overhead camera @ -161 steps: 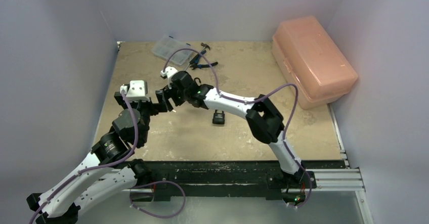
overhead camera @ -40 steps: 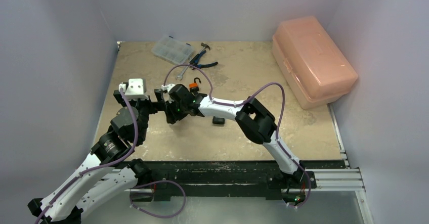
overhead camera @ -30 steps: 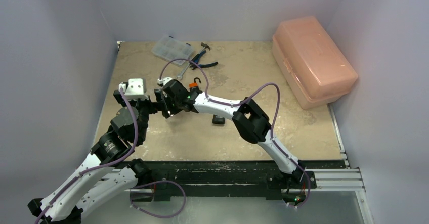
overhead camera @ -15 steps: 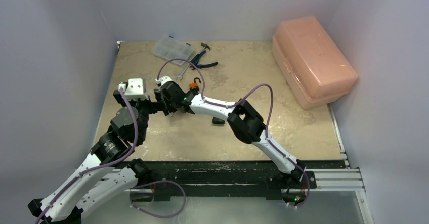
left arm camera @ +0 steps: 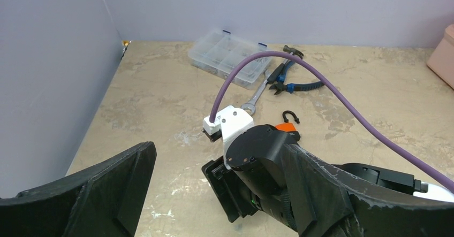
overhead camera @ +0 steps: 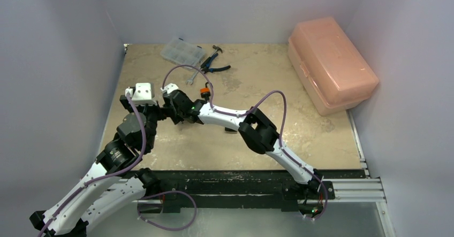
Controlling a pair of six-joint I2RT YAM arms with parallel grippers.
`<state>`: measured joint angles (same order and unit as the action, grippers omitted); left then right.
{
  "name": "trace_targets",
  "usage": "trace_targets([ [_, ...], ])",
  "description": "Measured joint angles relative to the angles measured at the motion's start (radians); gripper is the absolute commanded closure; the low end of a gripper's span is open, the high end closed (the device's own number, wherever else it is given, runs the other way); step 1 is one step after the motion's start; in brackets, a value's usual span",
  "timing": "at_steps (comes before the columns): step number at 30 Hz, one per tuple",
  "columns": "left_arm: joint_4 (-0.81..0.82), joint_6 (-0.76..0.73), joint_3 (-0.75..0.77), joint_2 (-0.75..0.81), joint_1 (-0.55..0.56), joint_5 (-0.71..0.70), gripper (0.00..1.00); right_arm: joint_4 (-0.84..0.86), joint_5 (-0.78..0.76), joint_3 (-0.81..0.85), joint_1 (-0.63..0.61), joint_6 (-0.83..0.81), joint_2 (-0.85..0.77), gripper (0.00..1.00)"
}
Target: Unlock with the key
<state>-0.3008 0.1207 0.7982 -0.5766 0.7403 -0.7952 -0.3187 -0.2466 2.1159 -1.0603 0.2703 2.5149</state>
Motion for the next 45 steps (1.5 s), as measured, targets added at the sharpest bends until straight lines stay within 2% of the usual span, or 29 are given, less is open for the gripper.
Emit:
trace_targets([
  [11,0.0,0.0,0.0,0.0,-0.001,0.001,0.05,0.021,-0.027,0.012,-0.016,-0.01,0.017,0.49],
  [19,0.0,0.0,0.0,0.0,-0.006,0.003,0.05,0.045,-0.052,0.011,-0.032,-0.01,0.025,0.58],
  [22,0.0,0.0,0.0,0.0,-0.007,0.004,0.05,0.064,-0.061,0.001,-0.033,-0.01,0.025,0.65],
  [27,0.0,0.0,0.0,0.0,-0.007,0.007,0.05,0.115,-0.082,-0.036,-0.036,-0.009,0.017,0.75],
  [37,0.0,0.0,0.0,-0.008,-0.012,0.011,0.05,0.157,-0.071,-0.119,-0.035,0.0,-0.033,0.83],
  [45,0.0,0.0,0.0,-0.008,-0.013,0.026,0.05,0.095,-0.042,-0.235,-0.032,0.031,-0.133,0.84],
])
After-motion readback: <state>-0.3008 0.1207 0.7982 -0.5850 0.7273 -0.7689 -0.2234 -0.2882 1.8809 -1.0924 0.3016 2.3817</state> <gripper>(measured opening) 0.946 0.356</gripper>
